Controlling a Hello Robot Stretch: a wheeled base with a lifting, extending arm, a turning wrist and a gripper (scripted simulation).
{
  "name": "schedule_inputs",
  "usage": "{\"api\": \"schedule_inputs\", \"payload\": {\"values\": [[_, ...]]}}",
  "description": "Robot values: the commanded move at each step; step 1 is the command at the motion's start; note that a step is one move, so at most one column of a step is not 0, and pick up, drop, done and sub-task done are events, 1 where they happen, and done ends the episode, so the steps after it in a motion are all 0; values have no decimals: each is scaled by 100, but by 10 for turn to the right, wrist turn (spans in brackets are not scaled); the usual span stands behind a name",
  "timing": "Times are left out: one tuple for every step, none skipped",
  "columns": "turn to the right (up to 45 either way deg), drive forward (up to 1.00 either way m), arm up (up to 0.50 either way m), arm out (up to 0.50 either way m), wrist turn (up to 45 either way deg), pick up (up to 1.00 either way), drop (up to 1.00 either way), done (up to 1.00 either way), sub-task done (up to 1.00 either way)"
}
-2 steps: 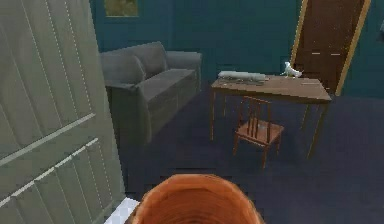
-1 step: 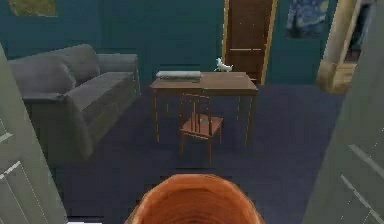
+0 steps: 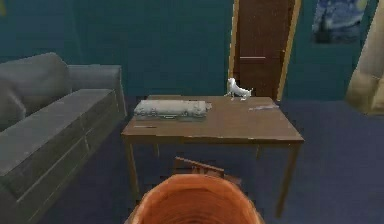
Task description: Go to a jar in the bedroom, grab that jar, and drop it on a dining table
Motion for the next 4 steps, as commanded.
{"api": "schedule_inputs", "payload": {"values": [[120,0,0,0,0,0,0,0,0],[0,20,0,0,0,0,0,0,0],[450,0,0,0,0,0,0,0,0],[0,55,0,0,0,0,0,0,0]]}}
